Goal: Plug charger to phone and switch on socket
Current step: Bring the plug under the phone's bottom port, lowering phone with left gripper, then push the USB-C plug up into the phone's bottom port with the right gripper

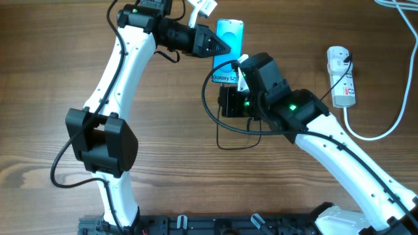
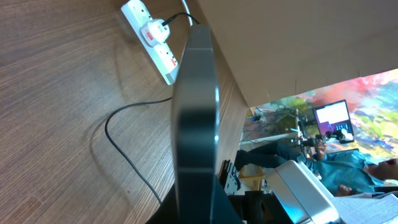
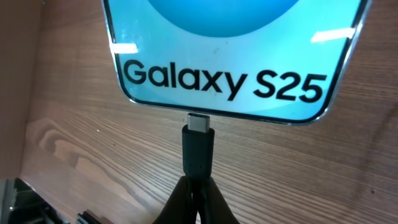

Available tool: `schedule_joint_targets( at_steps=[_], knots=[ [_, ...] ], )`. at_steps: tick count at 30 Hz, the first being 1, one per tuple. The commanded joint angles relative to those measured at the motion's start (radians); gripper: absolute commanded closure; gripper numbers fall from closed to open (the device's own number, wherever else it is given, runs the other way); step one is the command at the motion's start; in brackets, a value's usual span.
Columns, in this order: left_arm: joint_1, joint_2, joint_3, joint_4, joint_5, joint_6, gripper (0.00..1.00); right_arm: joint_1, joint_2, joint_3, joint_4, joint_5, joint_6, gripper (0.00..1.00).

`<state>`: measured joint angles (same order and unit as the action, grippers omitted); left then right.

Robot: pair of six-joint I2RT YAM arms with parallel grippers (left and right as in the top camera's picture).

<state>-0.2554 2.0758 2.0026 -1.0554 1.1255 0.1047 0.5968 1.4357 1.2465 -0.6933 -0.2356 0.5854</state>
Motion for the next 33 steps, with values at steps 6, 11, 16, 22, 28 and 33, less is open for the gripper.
schedule_joint_targets(
  at_steps=[6, 11, 16, 22, 28, 33],
  knots=[
    [-0.002, -0.037, 0.01, -0.008, 0.024, 0.022, 0.96, 0.002, 0.005, 0.012, -0.016, 0.036, -0.036, 0.96],
    [-0.002, -0.037, 0.01, -0.016, 0.024, 0.018, 0.96, 0.002, 0.014, 0.012, -0.01, 0.037, -0.037, 0.96],
    [-0.002, -0.037, 0.01, -0.027, 0.024, 0.019, 0.96, 0.002, 0.014, 0.012, -0.006, 0.04, -0.036, 0.96],
    [-0.002, -0.037, 0.01, -0.031, 0.024, 0.019, 0.96, 0.002, 0.014, 0.012, 0.006, 0.043, -0.035, 0.96],
    [-0.002, -0.037, 0.01, -0.038, -0.028, 0.019, 0.96, 0.002, 0.014, 0.012, 0.016, 0.043, -0.033, 0.96],
    [-0.002, -0.037, 0.01, -0.039, -0.027, 0.014, 0.96, 0.002, 0.014, 0.012, 0.019, 0.044, -0.034, 0.96]
  ],
)
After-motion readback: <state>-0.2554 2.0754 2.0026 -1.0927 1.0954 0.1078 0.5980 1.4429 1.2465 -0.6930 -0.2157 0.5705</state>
